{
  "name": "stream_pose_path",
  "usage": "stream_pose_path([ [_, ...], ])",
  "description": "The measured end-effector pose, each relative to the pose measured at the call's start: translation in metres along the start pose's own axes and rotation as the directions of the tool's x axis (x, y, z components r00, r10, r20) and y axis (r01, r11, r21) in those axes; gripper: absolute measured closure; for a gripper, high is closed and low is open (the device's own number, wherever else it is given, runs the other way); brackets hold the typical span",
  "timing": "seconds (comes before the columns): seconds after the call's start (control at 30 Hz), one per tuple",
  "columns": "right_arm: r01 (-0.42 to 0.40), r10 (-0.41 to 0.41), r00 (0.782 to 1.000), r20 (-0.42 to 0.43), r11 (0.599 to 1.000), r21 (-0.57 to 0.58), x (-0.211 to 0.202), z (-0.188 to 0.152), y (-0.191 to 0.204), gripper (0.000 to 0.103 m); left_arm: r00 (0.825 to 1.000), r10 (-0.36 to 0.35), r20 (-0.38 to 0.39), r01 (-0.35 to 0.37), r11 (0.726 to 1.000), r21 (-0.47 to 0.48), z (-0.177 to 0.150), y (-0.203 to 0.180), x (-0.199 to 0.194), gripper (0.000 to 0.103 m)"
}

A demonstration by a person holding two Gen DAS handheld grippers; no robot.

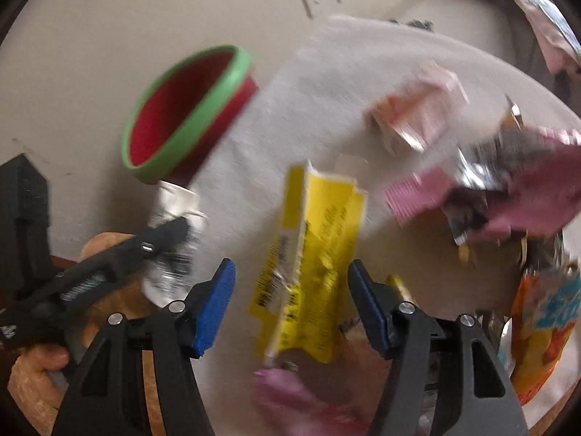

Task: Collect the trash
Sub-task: 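Carry the paper cup with the left gripper into the bin while the right gripper drops the yellow box in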

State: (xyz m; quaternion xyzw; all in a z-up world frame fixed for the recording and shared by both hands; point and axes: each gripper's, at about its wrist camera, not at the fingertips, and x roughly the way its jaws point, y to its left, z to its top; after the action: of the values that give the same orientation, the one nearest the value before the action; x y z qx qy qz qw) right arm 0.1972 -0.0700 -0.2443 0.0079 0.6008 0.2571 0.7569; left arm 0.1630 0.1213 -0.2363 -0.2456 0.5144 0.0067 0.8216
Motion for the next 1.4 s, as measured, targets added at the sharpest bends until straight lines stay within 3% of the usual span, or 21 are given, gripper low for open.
stream_pose_path([
  [0.13, 0.012, -0.012, 1.000, -0.013, 1.000, 0.018, 0.005, -0.006, -0.007, 0.042, 1.000, -0.004, -0.005, 0.004, 1.000, -0.004, 0.000, 0.001, 0.001, 0.063],
  [0.2, -0.005, 0.005, 1.000, 0.006, 1.000, -0.002, 0.001, -0.007, -0.002, 0.061, 1.000, -0.004, -0.002, 0.004, 1.000, 0.001, 0.000, 0.000, 0.001, 0.063],
  [0.33, -0.021, 0.022, 0.998, 0.052, 1.000, -0.017, -0.011, -0.005, 0.004, 0.068, 1.000, -0.006, 0.003, 0.006, 1.000, -0.005, 0.000, 0.001, -0.001, 0.063],
  [0.6, -0.026, 0.025, 0.982, 0.188, 1.000, 0.005, -0.057, 0.008, 0.009, 0.068, 1.000, -0.016, 0.019, 0.016, 1.000, -0.005, 0.000, 0.002, -0.005, 0.063],
  [0.83, -0.014, 0.024, 0.964, 0.265, 0.999, -0.041, -0.084, 0.021, 0.026, 0.067, 0.998, -0.024, 0.061, 0.023, 1.000, 0.016, 0.008, -0.002, -0.020, 0.063],
  [1.1, -0.056, 0.081, 0.961, 0.266, 0.993, -0.099, -0.080, 0.046, 0.052, 0.067, 0.982, 0.021, 0.185, -0.029, 0.999, 0.039, 0.045, 0.006, -0.055, 0.063],
  [1.4, -0.098, 0.132, 0.968, 0.215, 0.982, -0.163, -0.052, 0.087, 0.091, 0.067, 0.962, 0.103, 0.252, -0.095, 0.994, -0.045, 0.083, 0.045, -0.066, 0.063],
])
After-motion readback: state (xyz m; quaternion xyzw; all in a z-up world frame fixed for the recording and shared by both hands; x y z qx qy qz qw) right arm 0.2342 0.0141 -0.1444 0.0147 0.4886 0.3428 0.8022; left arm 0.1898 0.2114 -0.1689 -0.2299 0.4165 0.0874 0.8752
